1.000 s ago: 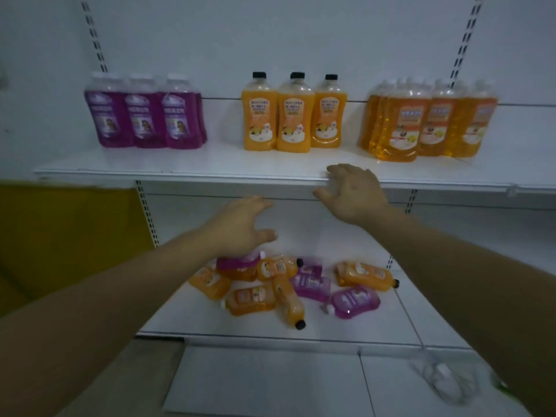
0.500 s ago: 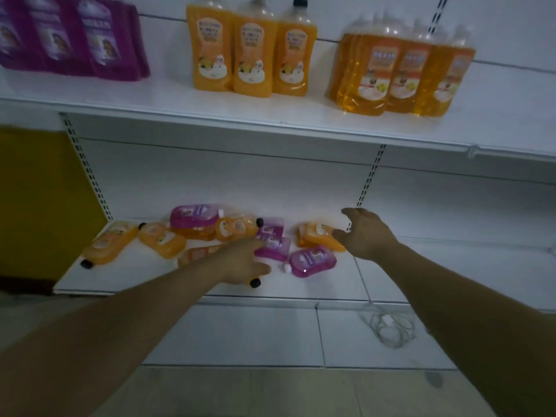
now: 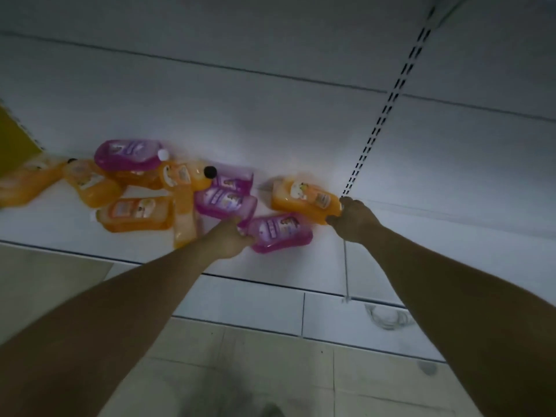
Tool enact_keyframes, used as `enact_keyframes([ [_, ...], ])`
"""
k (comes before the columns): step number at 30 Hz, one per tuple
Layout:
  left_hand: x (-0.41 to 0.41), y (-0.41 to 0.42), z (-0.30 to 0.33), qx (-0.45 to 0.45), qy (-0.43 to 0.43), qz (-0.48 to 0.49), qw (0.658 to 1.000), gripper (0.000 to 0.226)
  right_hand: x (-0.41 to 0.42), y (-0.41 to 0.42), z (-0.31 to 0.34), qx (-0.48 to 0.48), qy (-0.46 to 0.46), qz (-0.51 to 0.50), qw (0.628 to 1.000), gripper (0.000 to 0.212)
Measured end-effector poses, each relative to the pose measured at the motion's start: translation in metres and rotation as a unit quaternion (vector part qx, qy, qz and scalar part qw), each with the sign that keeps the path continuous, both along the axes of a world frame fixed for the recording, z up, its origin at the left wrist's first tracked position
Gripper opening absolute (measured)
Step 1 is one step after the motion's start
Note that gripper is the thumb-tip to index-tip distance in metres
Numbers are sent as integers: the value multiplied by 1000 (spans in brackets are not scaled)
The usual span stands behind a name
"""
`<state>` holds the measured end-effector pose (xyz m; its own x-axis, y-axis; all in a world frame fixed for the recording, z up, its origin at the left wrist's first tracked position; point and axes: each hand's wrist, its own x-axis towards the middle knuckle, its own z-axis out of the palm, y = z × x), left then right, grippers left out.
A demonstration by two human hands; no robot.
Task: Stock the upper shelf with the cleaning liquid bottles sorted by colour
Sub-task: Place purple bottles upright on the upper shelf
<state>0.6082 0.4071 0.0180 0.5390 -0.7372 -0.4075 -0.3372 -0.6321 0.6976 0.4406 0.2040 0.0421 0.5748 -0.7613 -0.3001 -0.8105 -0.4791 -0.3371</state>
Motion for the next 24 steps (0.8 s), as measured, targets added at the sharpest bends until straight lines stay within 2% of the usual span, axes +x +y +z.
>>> enact_keyframes([
  [2, 1, -11, -16, 1, 43, 50, 998, 54, 4, -13, -20, 6, 6, -34, 999, 62],
  [5, -1, -23, -40, -19, 109, 109, 988, 27, 8, -25, -45, 20, 11, -51, 998, 63],
  [9, -3, -30, -59, -54, 169, 188, 966, 25, 13, -27, -67, 81, -65, -66, 992, 63],
  [14, -7, -29, -62, -81, 201, 251, 944, 28, -1, -16, -79, 136, -150, -114, 973, 28],
  [17, -3, -22, -49, -127, 193, 285, 930, 40, -7, -8, -65, 149, -240, -147, 948, 20],
  [19, 4, -17, -35, -141, 140, 272, 942, 48, -10, -3, -45, 130, -280, -148, 940, 22],
  [20, 8, -14, -26, -130, 75, 243, 959, 51, -11, -1, -33, 109, -287, -132, 942, 29],
  [22, 14, -9, -5, -85, -87, 135, 983, 60, -13, 3, -12, 36, -270, -77, 959, 39],
  [24, 14, -5, 12, -69, -185, 21, 980, 62, -18, 15, 6, -46, -233, -4, 971, 36],
])
